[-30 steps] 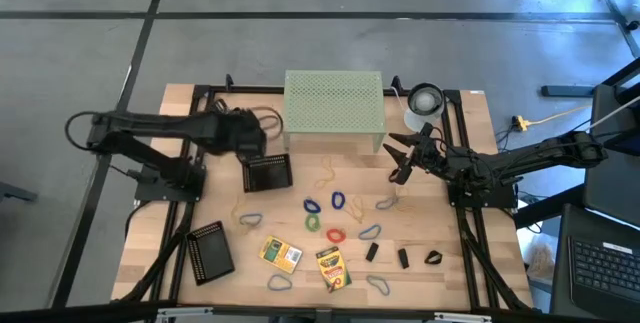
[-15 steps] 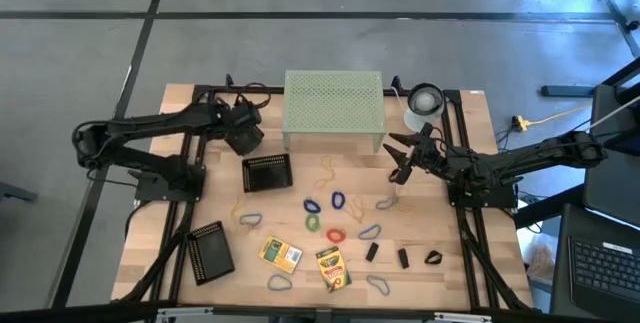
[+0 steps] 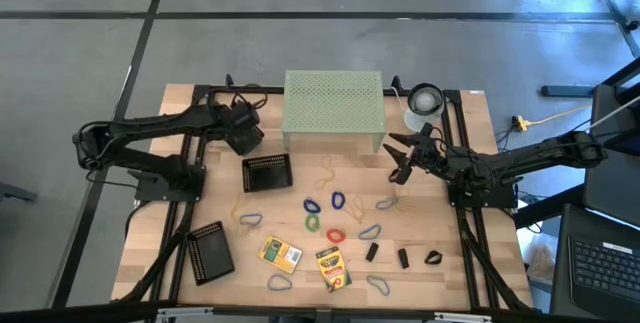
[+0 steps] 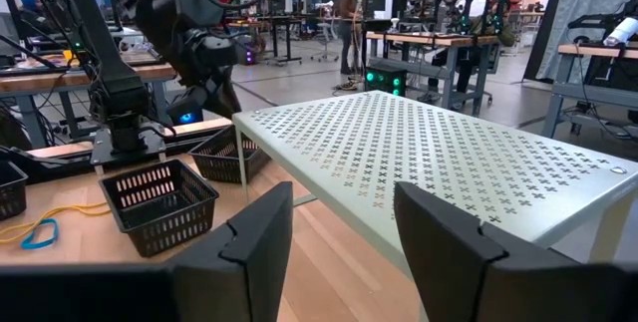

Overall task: Pick & Place Office Desk Supplies
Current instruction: Put the blue rubber band into the top black bin

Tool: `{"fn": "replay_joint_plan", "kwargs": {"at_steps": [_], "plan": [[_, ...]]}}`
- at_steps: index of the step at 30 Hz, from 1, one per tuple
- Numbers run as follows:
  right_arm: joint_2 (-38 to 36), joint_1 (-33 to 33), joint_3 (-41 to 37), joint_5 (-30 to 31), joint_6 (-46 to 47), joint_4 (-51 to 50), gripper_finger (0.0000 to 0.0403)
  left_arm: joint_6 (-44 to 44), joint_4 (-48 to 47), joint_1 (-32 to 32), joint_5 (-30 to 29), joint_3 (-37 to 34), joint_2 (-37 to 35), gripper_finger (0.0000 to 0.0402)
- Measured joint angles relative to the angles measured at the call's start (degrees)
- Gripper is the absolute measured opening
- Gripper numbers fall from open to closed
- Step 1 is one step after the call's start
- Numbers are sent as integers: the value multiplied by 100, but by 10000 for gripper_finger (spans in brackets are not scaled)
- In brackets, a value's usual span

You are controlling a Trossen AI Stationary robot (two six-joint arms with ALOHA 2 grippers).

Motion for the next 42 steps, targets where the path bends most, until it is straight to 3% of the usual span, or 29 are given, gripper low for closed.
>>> {"fn": "replay_joint_plan", "kwargs": {"at_steps": [6,13,17,22,27,33,37,42], "plan": [[-1,0,0,2,0,1,180,0,163,-8,113,-1,0,102],[-2,0,0,2,0,-1,180,-50,590,-408,1583,-1,-2,92],[0,0,0,2,0,0,180,-524,901,-976,2375,1,-2,87],[0,0,0,1,0,-1,180,-1104,1156,-2078,2913,1,-2,87],[-1,0,0,2,0,-1,180,-1363,1709,-3485,2702,1,-2,87],[0,1,0,1,0,-1,180,-1485,2198,-4942,1700,1,-2,87],[0,0,0,2,0,-1,180,-2167,2073,-5545,1219,1,113,99],[0,2,0,0,0,-15,180,-2745,1946,-5918,1125,1,527,139]]}}
